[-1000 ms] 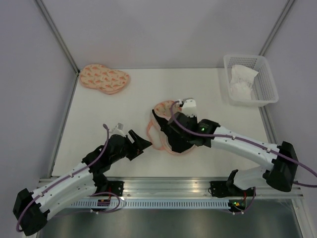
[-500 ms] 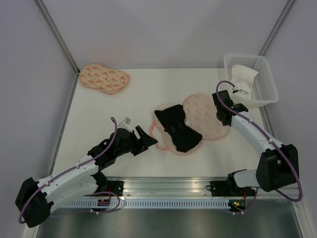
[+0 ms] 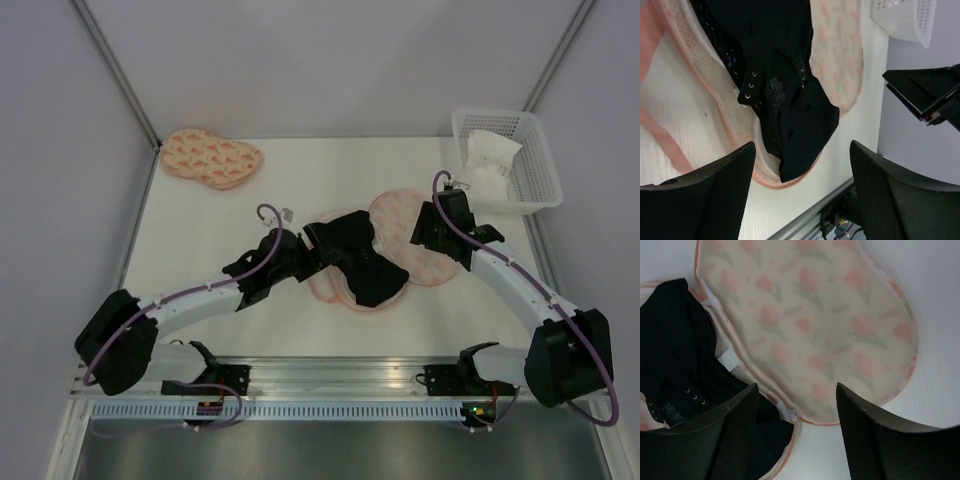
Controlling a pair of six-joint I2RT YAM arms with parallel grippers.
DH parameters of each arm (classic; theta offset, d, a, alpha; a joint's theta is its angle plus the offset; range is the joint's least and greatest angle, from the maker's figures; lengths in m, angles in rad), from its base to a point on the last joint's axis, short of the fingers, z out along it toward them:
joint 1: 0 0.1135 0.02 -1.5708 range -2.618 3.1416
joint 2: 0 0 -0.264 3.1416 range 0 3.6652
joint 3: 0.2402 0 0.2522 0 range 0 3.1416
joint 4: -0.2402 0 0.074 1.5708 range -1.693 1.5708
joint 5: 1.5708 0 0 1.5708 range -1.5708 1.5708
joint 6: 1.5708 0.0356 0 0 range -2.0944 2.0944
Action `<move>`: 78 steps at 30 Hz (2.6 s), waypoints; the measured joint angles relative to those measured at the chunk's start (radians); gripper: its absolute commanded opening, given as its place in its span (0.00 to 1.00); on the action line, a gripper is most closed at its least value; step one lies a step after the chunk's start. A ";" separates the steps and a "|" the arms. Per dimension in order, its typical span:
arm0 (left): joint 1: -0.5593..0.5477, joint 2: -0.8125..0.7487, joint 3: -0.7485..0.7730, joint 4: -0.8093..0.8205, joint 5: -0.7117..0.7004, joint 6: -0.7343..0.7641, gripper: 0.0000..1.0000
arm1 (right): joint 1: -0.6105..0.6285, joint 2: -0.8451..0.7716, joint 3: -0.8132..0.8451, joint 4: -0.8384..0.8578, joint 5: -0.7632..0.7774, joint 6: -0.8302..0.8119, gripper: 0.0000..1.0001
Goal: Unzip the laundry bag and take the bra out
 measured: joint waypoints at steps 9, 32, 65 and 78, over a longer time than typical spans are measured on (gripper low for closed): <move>0.000 0.224 0.096 0.037 0.018 -0.005 0.79 | 0.000 0.067 -0.089 0.077 -0.148 -0.008 0.69; 0.000 0.451 0.248 0.033 0.063 -0.056 0.75 | 0.000 0.107 -0.163 0.177 -0.209 -0.023 0.68; 0.001 0.533 0.270 0.184 0.151 -0.070 0.02 | 0.000 0.050 -0.228 0.214 -0.270 -0.027 0.47; 0.012 0.476 0.345 0.186 0.230 -0.043 0.02 | 0.000 -0.280 -0.195 0.077 -0.161 0.030 0.77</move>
